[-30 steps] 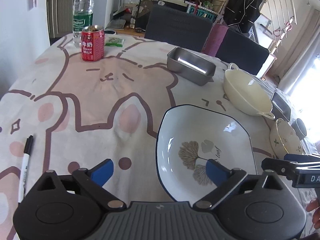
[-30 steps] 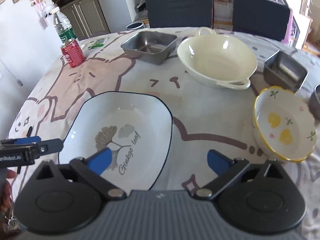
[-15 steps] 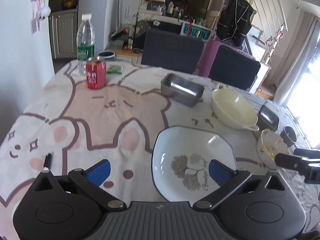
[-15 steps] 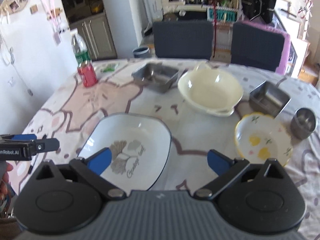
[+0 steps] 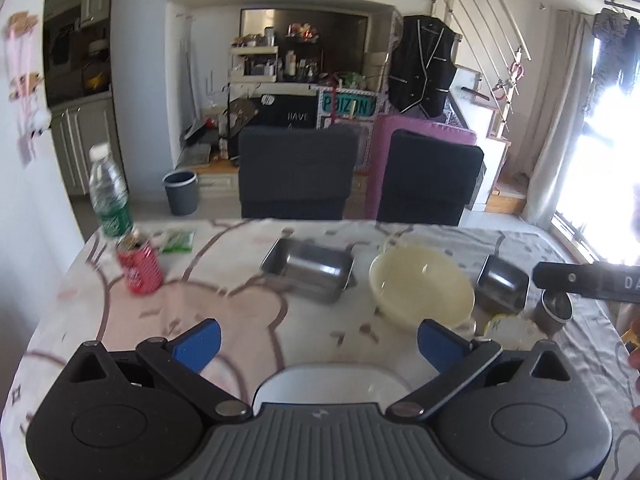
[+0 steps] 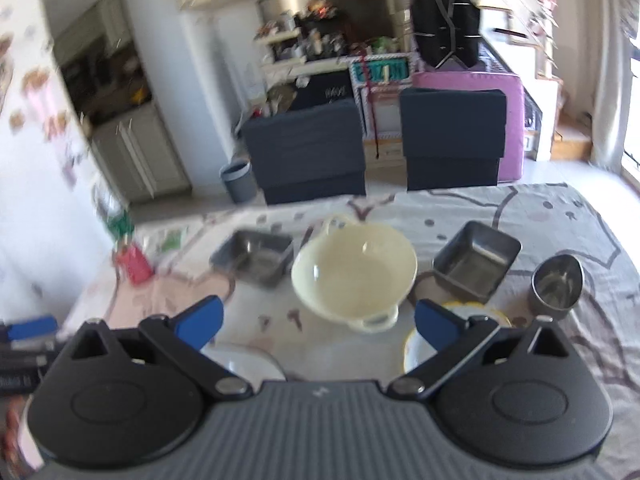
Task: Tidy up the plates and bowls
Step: 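Move both grippers to the cream two-handled bowl rim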
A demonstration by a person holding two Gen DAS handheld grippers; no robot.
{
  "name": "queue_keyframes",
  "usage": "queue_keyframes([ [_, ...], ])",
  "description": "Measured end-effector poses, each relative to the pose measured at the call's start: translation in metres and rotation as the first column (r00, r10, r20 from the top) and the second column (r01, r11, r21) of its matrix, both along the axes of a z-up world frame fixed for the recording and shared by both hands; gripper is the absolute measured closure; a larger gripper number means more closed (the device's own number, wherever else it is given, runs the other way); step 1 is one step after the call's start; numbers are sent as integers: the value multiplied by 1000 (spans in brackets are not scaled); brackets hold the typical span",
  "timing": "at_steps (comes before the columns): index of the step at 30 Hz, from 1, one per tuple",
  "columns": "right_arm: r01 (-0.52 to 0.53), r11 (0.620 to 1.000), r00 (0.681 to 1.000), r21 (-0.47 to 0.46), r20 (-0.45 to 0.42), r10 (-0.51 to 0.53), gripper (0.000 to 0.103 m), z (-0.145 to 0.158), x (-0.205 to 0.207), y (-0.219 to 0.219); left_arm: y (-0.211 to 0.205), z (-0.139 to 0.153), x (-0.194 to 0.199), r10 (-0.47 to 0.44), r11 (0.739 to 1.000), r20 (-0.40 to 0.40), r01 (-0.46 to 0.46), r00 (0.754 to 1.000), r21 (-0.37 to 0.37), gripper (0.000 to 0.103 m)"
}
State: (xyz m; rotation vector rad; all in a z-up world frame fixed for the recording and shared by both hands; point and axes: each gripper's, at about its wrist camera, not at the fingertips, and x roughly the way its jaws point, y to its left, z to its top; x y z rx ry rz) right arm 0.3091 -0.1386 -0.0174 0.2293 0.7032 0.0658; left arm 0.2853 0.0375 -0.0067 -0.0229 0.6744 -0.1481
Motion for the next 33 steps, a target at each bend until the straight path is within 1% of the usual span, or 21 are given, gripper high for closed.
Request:
queue_keyframes([
  [3, 52, 994, 999, 93, -2, -52, 0, -8, 15, -17, -15, 4, 19, -6, 1000, 12, 6, 1000, -2, 0],
  [6, 136, 977, 990, 162, -44, -131, 0, -30, 30, -31, -27, 3, 39, -7, 1000, 12, 7, 1000, -2, 0],
  [8, 176, 956, 984, 233, -70, -164, 0, -52, 38, -43, -37, -1, 53, 8, 1000, 4, -8, 1000, 16, 0],
  [10, 196, 929, 980, 314, -99, -173, 0, -73, 45, -53, -47, -7, 69, 21, 999, -23, -20, 1000, 47, 0],
  [12, 232, 902, 971, 364, -147, -191, 2, -94, 55, -64, -54, -15, 82, 1, 998, -37, 1, 999, 58, 0],
  [13, 257, 890, 963, 376, -177, -203, 8, -103, 59, -68, -57, -20, 88, -14, 999, -41, 16, 999, 45, 0],
  [14, 278, 874, 956, 398, -201, -212, 18, -112, 63, -72, -58, -25, 93, -24, 999, -48, 25, 999, 24, 0],
  [17, 317, 820, 942, 477, -259, -213, 36, -137, 73, -79, -62, -39, 108, -43, 998, -71, 41, 997, -38, 0],
  [18, 325, 811, 938, 486, -275, -211, 39, -143, 75, -77, -63, -43, 112, -48, 997, -74, 44, 996, -56, 0],
  [19, 330, 809, 935, 487, -286, -210, 45, -149, 77, -75, -63, -48, 114, -50, 996, -77, 44, 996, -78, 0],
  [20, 332, 812, 933, 480, -292, -209, 50, -154, 82, -73, -63, -54, 117, -50, 994, -81, 42, 995, -102, 0],
  [21, 334, 818, 932, 469, -294, -213, 52, -157, 84, -72, -62, -60, 120, -47, 991, -89, 36, 995, -127, 0],
  [23, 346, 844, 927, 410, -286, -241, 56, -160, 89, -68, -59, -72, 126, -44, 982, -112, 23, 993, -186, 2],
  [25, 339, 868, 931, 362, -259, -256, 56, -156, 93, -66, -55, -85, 133, -43, 969, -147, 6, 988, -246, 10],
  [27, 319, 885, 937, 338, -250, -243, 57, -154, 101, -67, -54, -97, 139, -42, 957, -185, -13, 982, -290, 21],
  [32, 290, 922, 936, 257, -278, -217, 75, -167, 124, -64, -51, -116, 149, -48, 937, -226, -35, 973, -348, 32],
  [33, 282, 928, 935, 244, -285, -209, 75, -168, 127, -63, -51, -119, 150, -51, 934, -233, -36, 971, -356, 34],
])
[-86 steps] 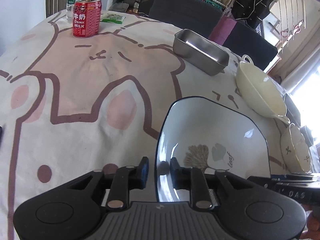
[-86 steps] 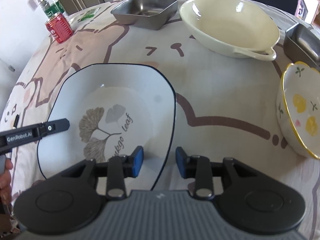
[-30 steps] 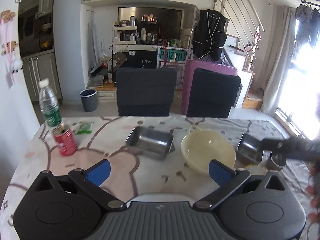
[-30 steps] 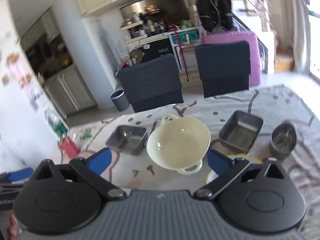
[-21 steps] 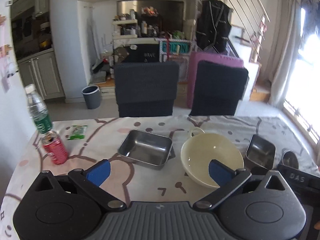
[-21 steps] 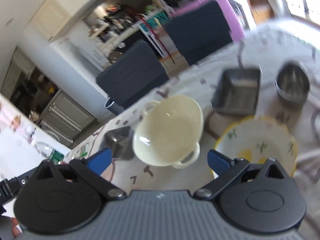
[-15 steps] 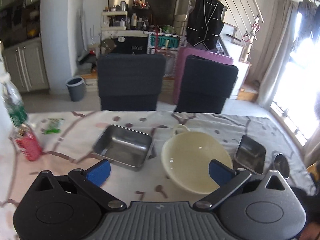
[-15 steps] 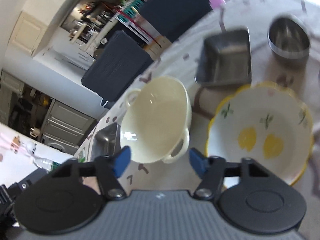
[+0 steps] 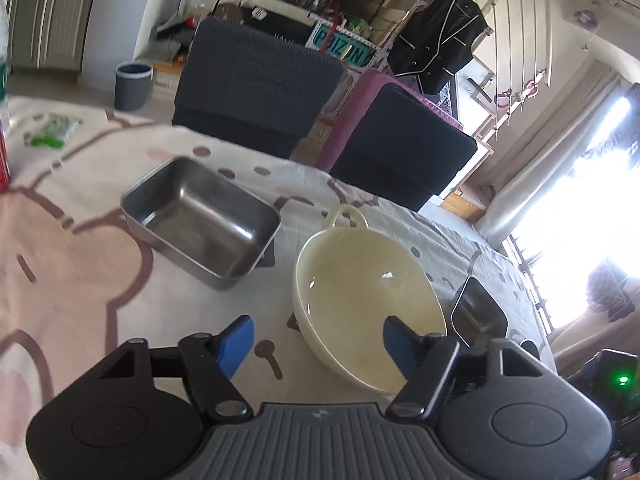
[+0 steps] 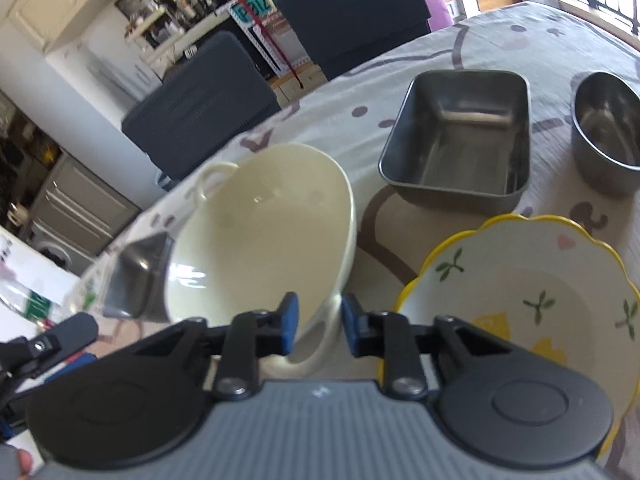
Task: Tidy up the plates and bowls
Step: 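Move both grippers to the cream two-handled bowl rim, then close the right gripper on the bowl rim while the left gripper clamps it too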
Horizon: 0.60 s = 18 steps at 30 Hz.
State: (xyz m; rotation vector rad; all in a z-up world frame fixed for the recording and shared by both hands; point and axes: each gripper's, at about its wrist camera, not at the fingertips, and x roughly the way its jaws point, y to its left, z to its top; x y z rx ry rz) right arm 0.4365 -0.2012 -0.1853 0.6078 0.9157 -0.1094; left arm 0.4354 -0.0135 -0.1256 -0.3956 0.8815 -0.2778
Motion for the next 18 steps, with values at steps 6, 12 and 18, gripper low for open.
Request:
queue_keyframes([
  [6, -80, 994, 997, -75, -24, 78, 74, -3, 9, 16, 6, -13, 7, 11, 1000, -28, -12, 1000, -21, 42],
  [12, -159, 987, 986, -18, -46, 158, 74, -1, 0, 19, 13, -24, 15, 42, 999, -74, -42, 996, -5, 51],
  [18, -223, 975, 971, 21, -86, 224, 74, -1, -18, 27, 15, -30, 13, 44, 999, -108, -43, 993, 13, 55],
])
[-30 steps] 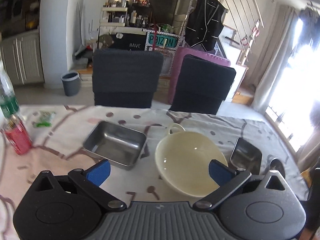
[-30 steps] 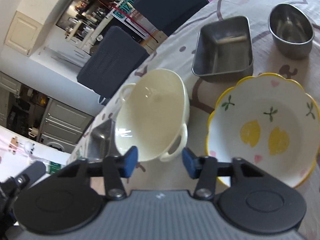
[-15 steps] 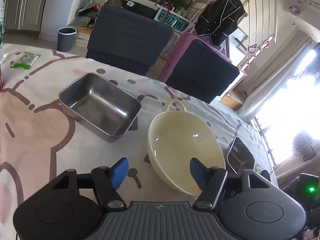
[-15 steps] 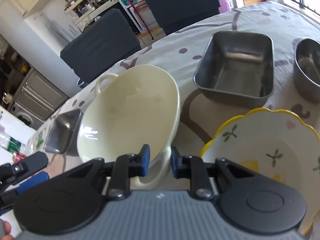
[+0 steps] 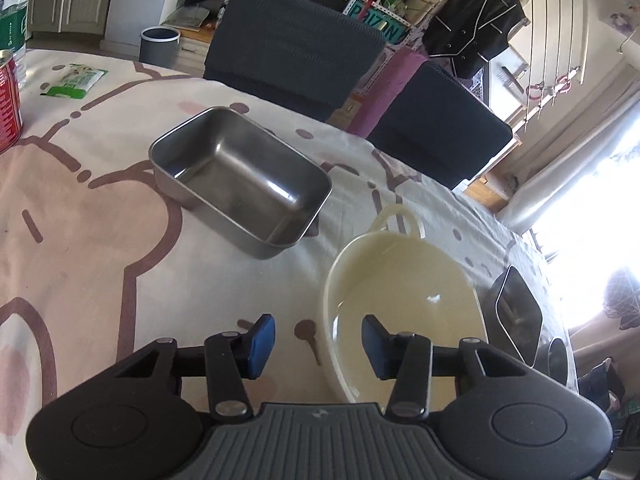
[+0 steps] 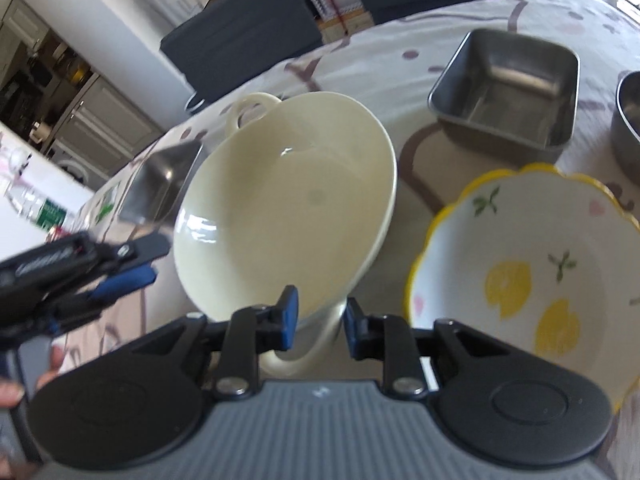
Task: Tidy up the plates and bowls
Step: 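Close the right gripper on the bowl rim while the left gripper clamps it too, then lift the cream bowl with both grippers and carry it toward the plate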
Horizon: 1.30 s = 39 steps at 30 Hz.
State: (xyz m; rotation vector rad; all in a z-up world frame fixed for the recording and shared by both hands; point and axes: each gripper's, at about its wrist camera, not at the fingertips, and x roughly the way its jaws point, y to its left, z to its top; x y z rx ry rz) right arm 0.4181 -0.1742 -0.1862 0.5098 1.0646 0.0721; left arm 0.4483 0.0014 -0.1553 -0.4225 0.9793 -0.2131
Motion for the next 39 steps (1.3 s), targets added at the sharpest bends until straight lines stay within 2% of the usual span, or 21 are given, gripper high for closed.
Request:
queue_keyframes([
  [4, -26, 1000, 999, 0, -30, 26, 71, 4, -11, 7, -3, -2, 0, -11, 1000, -13, 11, 1000, 8, 56],
  [5, -39, 999, 999, -9, -36, 39, 64, 5, -13, 10, -3, -3, 0, -13, 1000, -16, 13, 1000, 10, 56],
  [6, -61, 998, 998, -29, -29, 60, 61, 8, -13, 15, -4, -3, 0, -15, 1000, -20, 15, 1000, 12, 56],
  [8, -88, 991, 996, -98, 15, 90, 40, 19, -15, 24, -5, -5, 0, -17, 1000, -28, 18, 999, 14, 57],
  [11, -73, 992, 997, -107, 26, 77, 38, 24, -6, 18, -7, -8, 0, -21, 1000, -39, 21, 999, 8, 58],
  [12, -65, 993, 997, -100, 28, 68, 39, 23, -2, 14, -7, -9, 0, -20, 1000, -43, 21, 999, 5, 60],
  [14, -26, 989, 999, -143, 44, 32, 44, 24, 5, 7, -7, -11, 0, -23, 1000, -51, 23, 998, 1, 62],
  [16, 4, 989, 997, -146, 71, 6, 44, 25, 12, -2, -8, -13, 0, -27, 1000, -59, 27, 998, 3, 64],
  [19, 18, 982, 993, -190, 114, 4, 45, 23, 25, -10, -11, -17, 1, -27, 1000, -90, 28, 996, 2, 74],
  [22, 28, 984, 991, -177, 137, -4, 62, 17, 35, -23, -12, -18, 0, -34, 999, -96, 35, 995, 4, 78],
  [24, 30, 987, 989, -155, 148, -7, 79, 13, 35, -28, -11, -18, 0, -35, 999, -97, 35, 995, 4, 80],
  [25, 24, 988, 989, -154, 146, -1, 91, 10, 39, -27, -10, -18, 0, -33, 999, -97, 34, 995, 3, 81],
  [26, 22, 983, 990, -184, 138, 4, 95, 9, 39, -26, -10, -18, 0, -33, 999, -95, 34, 995, 4, 82],
  [31, -36, 970, 993, -240, 97, 61, 96, 12, 35, -14, -11, -19, 6, -27, 999, -53, 28, 998, 31, 82],
  [34, -83, 963, 992, -258, 69, 104, 92, 15, 24, -9, -12, -19, 10, -26, 999, -32, 28, 999, 38, 82],
  [36, -87, 964, 991, -249, 73, 108, 90, 13, 21, -10, -11, -19, 10, -28, 999, -35, 29, 999, 32, 82],
  [39, -57, 982, 993, -178, 95, 74, 87, 9, 27, -22, -6, -21, 9, -33, 999, -67, 33, 997, 0, 81],
])
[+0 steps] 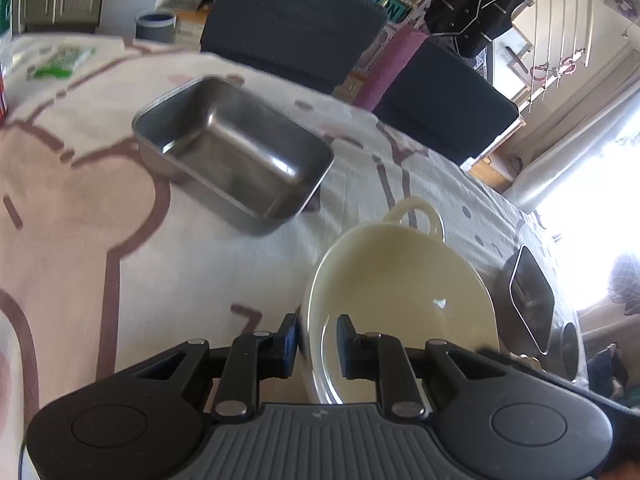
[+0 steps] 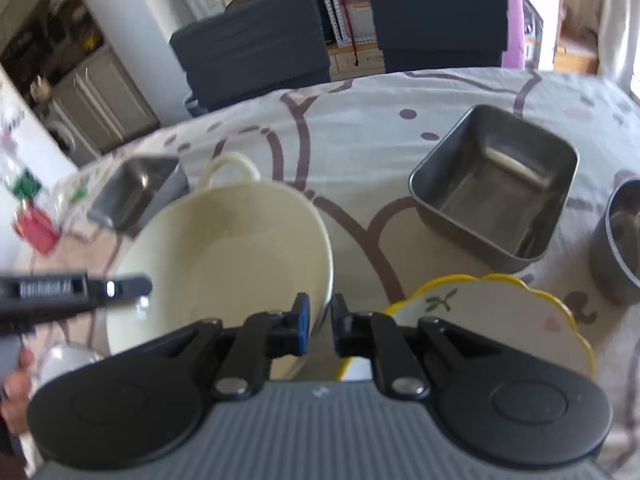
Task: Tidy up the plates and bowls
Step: 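Lift the cream bowl with both grippers and carry it toward the plate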
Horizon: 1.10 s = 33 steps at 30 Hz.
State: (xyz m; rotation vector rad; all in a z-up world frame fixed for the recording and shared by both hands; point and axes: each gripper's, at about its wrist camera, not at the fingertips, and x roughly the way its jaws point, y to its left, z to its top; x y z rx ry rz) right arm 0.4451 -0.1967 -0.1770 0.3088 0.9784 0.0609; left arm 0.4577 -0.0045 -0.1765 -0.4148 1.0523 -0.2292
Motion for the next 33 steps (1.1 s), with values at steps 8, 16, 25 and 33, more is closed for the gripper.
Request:
queue_keyframes([
  [8, 40, 995, 999, 92, -39, -36, 88, -17, 18, -11, 2, -3, 0, -33, 999, -6, 33, 999, -8, 82],
  [16, 29, 995, 999, 97, -34, -26, 92, -20, 21, -10, -1, -11, 5, -63, 998, -7, 63, 998, 26, 92],
  [25, 20, 998, 1000, 55, 1, -20, 92, -19, 15, -2, -19, -6, -1, -102, 983, 56, 92, 993, 156, 94],
  [33, 44, 999, 999, 28, 18, -45, 91, -10, 6, -4, -25, 7, -7, -130, 979, 97, 112, 987, 170, 94],
])
